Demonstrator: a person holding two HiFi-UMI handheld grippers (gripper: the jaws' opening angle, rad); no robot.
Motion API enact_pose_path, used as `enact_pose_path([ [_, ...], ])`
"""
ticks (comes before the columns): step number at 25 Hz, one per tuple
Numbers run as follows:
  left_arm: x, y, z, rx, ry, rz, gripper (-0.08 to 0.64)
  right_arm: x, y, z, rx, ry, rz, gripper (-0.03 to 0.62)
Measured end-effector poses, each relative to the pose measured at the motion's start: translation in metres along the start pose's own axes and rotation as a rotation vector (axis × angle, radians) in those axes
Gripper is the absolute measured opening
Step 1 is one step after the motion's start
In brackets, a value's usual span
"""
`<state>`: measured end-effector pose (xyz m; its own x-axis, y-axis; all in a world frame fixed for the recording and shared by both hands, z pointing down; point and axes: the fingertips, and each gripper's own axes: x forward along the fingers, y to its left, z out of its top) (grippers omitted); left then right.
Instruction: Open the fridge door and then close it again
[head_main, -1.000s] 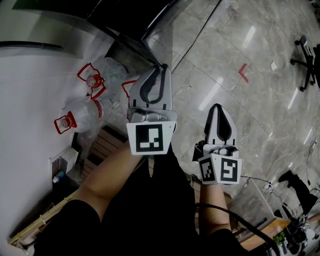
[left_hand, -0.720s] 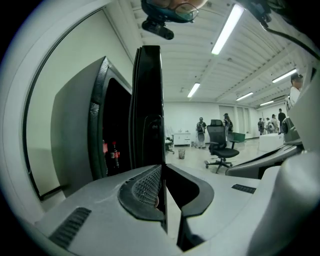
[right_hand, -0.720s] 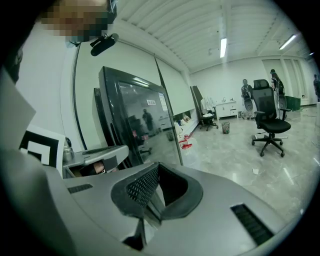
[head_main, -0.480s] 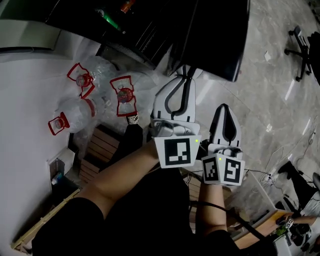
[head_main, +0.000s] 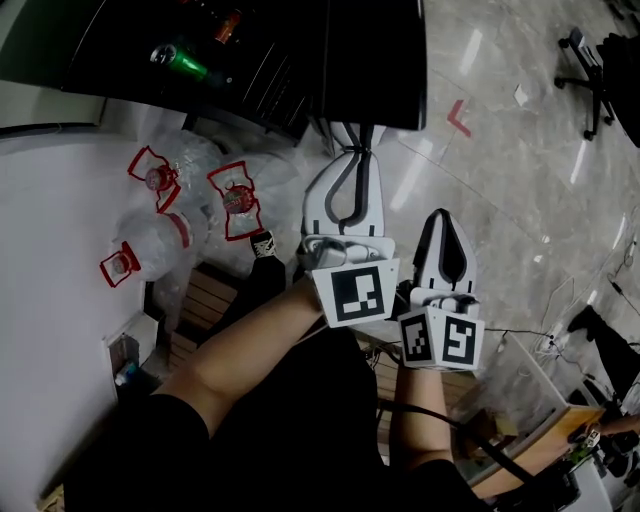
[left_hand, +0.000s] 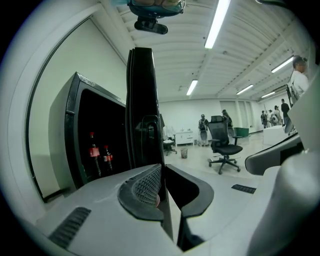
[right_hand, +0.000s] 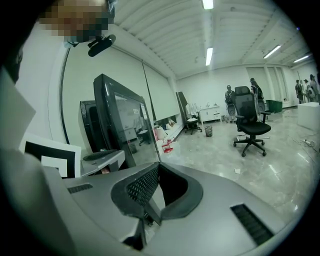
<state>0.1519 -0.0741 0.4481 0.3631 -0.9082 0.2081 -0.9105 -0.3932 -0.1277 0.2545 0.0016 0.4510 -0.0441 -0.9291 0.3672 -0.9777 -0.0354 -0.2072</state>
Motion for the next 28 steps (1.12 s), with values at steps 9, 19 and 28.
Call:
enact_pose_path([
  [9,-0.001,0.005,-0.001,-0.013,-0.010,-0.004,0.031,0.000,-0.004,-0.002,0.005,0.001,-0.010,0.015],
  [19,-0.006,0.032,-0.005,-0.009,-0.006,-0.007,0.032,0.011,0.021,-0.002,0.002,0.003,0.037,0.015],
  [28,-0.012,0.072,-0.011,-0.007,-0.024,-0.018,0.032,0.026,0.059,-0.003,-0.031,0.015,0.109,0.015],
])
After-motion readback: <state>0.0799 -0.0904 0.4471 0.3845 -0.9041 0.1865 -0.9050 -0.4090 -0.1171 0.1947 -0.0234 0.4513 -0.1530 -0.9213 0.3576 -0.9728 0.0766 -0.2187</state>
